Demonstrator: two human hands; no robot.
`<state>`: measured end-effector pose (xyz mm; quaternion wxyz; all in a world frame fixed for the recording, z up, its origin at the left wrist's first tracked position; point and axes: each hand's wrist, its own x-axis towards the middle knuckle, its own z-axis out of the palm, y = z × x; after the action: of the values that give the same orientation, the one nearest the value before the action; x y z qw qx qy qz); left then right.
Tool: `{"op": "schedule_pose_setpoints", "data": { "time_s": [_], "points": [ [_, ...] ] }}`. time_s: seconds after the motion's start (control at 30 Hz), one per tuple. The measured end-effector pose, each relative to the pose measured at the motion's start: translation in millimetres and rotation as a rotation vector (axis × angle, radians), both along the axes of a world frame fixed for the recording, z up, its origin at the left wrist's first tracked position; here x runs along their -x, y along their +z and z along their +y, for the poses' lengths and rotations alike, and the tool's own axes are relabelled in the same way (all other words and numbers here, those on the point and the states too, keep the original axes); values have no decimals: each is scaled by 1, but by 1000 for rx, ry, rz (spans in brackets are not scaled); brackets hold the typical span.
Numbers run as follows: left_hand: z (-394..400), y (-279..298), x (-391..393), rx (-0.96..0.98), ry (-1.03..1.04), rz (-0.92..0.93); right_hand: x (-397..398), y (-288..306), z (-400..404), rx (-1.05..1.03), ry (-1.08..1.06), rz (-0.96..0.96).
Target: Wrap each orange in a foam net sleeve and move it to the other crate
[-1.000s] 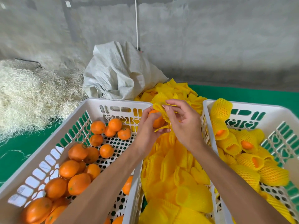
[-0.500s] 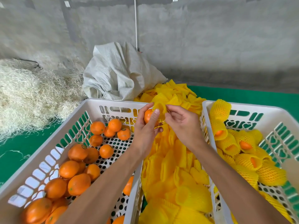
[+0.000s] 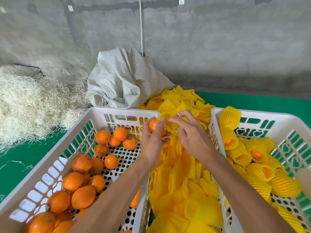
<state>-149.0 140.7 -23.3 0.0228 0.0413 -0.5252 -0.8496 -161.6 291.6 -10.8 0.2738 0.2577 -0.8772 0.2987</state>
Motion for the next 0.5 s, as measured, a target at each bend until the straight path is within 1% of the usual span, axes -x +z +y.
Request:
{"op": "schedule_pose_setpoints", "data": {
  "time_s": [0.07, 0.1, 0.17, 0.23, 0.3, 0.37, 0.4, 0.47, 0.5],
  "points": [
    [2, 0, -1, 55, 7, 33, -1, -1, 0, 37, -49, -48],
    [3, -1, -2, 72, 16, 51, -1, 0, 0, 91, -83, -80],
    [4, -2, -3, 90, 28, 69, -2, 2, 2, 283, -132, -198],
    [5, -1, -4, 116, 26, 78, -1, 3, 1, 478, -86, -335],
    [5, -1, -5, 130, 16, 74, -1, 3, -3, 570, 3, -432],
    [4, 0, -6, 104, -1, 51, 2, 1, -4, 550, 43, -509],
    [3, 0, -6, 82, 2, 39, 4, -1, -3, 525, 22, -537],
    [1, 1, -8, 72, 34, 51, 9, -3, 3, 417, -116, -529],
    [1, 1, -8, 103, 56, 83, 11, -5, 6, 311, -205, -487]
  ]
}}
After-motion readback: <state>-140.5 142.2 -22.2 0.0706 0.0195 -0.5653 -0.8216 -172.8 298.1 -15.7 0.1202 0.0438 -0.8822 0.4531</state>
